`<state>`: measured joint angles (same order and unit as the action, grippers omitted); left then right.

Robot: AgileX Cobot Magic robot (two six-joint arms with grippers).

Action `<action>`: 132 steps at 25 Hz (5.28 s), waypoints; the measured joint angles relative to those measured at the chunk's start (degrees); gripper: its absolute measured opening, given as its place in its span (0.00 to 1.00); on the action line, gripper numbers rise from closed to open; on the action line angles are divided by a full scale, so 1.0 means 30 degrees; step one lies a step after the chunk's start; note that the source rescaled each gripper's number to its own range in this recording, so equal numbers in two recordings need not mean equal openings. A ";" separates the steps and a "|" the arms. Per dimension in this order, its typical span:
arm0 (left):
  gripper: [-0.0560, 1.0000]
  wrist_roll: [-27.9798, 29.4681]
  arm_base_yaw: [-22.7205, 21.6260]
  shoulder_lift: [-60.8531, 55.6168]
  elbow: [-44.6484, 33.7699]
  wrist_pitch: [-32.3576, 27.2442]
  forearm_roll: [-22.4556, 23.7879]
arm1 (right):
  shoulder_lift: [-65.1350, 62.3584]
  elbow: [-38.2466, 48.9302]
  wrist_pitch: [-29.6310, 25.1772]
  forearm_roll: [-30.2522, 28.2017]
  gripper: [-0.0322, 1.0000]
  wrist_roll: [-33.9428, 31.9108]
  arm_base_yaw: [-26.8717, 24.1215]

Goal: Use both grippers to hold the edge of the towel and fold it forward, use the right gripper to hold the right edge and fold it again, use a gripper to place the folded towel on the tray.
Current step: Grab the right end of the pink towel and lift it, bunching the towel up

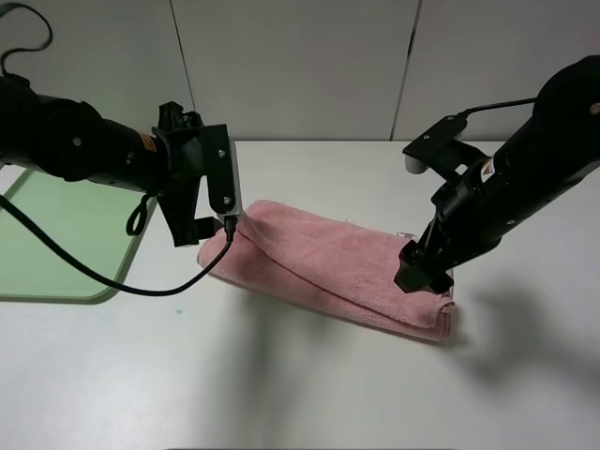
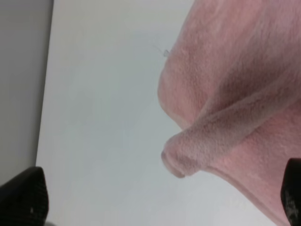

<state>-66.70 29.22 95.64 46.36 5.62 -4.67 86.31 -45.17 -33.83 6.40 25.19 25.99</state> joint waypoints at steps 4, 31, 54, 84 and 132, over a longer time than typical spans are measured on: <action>1.00 0.0000 0.0000 -0.1560 0.0000 -0.0477 -0.1916 | 0.0000 0.0000 0.0000 0.0143 1.00 0.0000 0.0000; 1.00 1.8995 0.0000 -1.6940 0.0000 -1.5076 0.3024 | 0.0000 0.0000 0.0189 0.1384 1.00 0.0026 0.0000; 0.99 2.5502 0.0000 -3.0407 -0.4841 -2.1714 0.4532 | 0.0000 0.0000 0.0251 0.1646 1.00 0.0026 0.0000; 0.98 2.4906 -0.3177 -3.0476 -0.6020 -2.2236 0.3604 | 0.0000 0.0000 0.0721 0.2420 1.00 0.0113 0.0000; 0.98 2.4906 -0.9706 -3.0476 -0.6020 -2.2216 0.3582 | 0.3751 0.0000 0.3472 0.2754 1.00 0.0217 0.3296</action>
<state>8.02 0.10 4.22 28.30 -61.03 6.08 97.56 -45.17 -23.41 14.67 25.84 35.88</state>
